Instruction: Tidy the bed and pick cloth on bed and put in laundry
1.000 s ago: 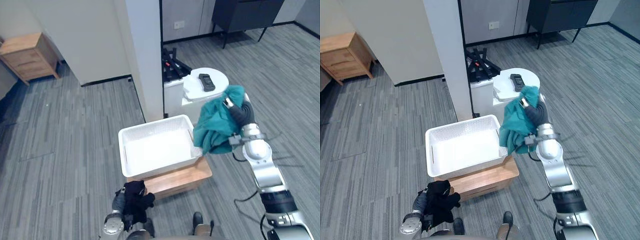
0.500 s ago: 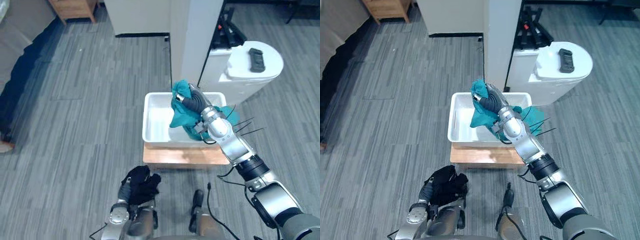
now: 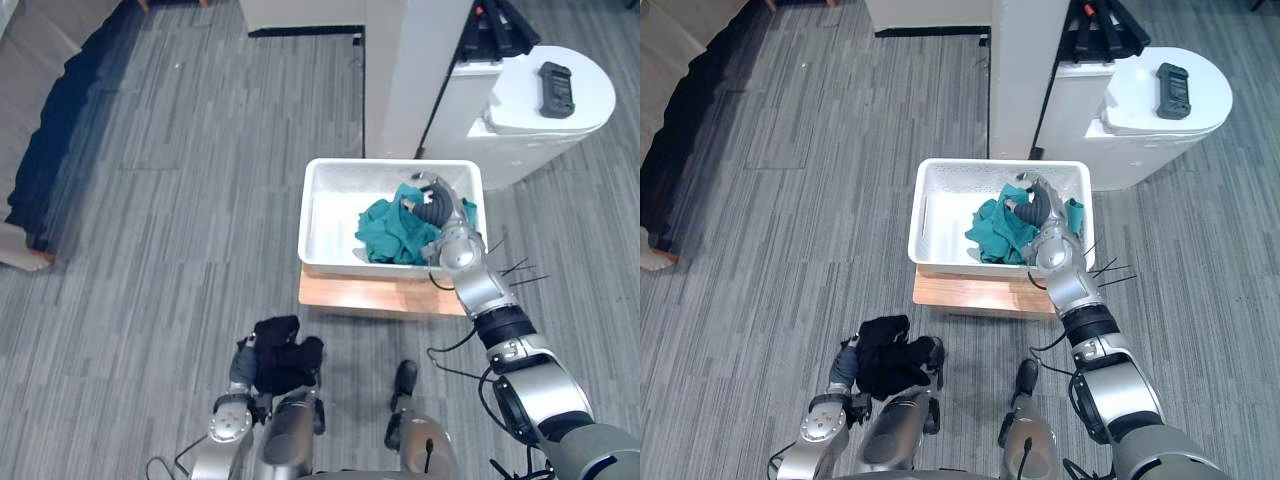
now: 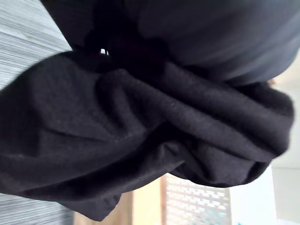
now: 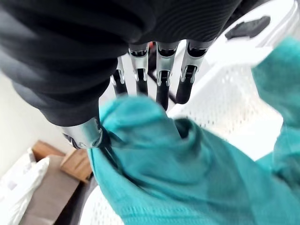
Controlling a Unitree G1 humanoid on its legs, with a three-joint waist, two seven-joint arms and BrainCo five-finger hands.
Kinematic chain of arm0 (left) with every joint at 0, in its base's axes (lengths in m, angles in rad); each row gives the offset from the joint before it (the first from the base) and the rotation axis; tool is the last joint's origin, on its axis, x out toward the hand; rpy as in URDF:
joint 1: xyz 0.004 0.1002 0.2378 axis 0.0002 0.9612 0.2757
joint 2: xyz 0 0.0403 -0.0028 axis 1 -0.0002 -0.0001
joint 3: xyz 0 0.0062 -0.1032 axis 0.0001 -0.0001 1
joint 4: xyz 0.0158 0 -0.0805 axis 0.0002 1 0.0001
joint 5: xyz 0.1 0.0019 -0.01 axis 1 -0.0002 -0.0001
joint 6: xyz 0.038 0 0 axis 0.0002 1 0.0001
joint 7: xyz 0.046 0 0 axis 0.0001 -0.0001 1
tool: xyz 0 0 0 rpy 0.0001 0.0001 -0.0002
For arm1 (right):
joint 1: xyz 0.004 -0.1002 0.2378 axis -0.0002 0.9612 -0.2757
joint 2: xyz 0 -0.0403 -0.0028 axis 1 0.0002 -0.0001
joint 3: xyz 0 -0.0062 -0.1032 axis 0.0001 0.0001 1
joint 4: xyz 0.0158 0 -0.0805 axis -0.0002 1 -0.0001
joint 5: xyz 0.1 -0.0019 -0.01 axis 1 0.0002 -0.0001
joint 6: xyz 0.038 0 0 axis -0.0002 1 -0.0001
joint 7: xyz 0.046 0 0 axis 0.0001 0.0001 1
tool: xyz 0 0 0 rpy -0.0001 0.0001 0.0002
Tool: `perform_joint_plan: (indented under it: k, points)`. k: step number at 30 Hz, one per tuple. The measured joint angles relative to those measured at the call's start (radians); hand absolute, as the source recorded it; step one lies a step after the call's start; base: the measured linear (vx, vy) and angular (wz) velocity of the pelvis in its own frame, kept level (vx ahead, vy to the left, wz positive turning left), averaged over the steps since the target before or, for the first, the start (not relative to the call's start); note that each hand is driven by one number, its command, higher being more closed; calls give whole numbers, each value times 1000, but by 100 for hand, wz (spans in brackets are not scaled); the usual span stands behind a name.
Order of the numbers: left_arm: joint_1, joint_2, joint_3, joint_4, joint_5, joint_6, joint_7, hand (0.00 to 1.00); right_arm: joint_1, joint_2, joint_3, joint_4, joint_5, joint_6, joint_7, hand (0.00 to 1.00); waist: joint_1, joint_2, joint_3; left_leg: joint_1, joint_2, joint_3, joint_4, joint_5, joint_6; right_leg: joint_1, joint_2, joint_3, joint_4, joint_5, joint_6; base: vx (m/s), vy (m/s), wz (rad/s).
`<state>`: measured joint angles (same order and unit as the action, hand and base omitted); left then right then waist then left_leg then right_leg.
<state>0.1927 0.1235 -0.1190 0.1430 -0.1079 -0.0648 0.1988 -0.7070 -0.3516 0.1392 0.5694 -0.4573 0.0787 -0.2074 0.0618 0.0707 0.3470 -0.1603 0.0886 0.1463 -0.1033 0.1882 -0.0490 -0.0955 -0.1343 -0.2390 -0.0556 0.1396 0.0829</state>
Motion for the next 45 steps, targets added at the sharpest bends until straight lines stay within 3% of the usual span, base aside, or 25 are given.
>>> perform_joint_plan:
  k: [4,7,12,16,21,28,31,37,38,45]
  points:
    - [-83,4,10,-71,4,-9,42,100,90,-29,-64,-165,-89,12,-31,0,-23,-4,-2,27,7,25,-1,-3,3,15,8,23,-4,-5,-1,-2,-26,-16]
    - [-122,9,50,-110,32,-8,80,100,227,-30,-89,-298,-144,13,-44,0,-54,-22,-29,62,10,59,-1,-16,5,37,10,51,-19,-4,4,19,-30,-30]
    - [-195,8,137,-141,84,10,145,100,500,3,-228,-473,-174,19,-53,0,-107,-57,-107,91,17,107,-1,-29,-6,38,14,83,-20,-7,10,41,-33,-26]
    - [-265,9,178,-146,110,21,189,100,625,34,-281,-521,-173,18,-55,0,-138,-57,-119,110,18,143,-1,-36,-9,35,16,109,-18,-7,10,3,-15,-34]
    - [-409,62,211,-83,129,31,269,100,820,99,-277,-521,-168,17,-49,0,-180,-58,-156,111,36,215,-1,-46,-17,-6,30,166,-18,-8,11,-9,-34,-40]
    - [-618,129,172,177,142,59,330,100,889,101,-188,-521,-135,6,-50,0,-246,-69,-160,61,43,252,-2,-44,-19,-84,31,232,-13,-9,13,-33,-19,-24]
    - [-700,139,133,271,140,59,334,100,885,105,-126,-518,-124,5,-52,0,-266,-89,-147,28,42,268,-2,-42,-21,-123,29,245,-13,-8,14,-67,-20,-10]
    - [-717,113,78,382,150,78,331,100,846,155,-69,-518,-112,5,-84,0,-267,-130,-72,14,35,323,-2,-41,-23,-168,26,293,3,-3,23,-24,-19,-16]
    - [-716,106,77,393,156,85,329,0,841,158,-55,-518,-112,6,-84,0,-267,-132,-64,10,34,325,-2,-41,-23,-176,26,298,4,-2,23,4,-31,-12]
    - [-715,71,44,474,198,128,324,0,802,207,-43,-491,-112,11,-105,0,-265,-135,-38,-1,34,329,-2,-41,-23,-189,26,296,4,53,18,36,-23,1]
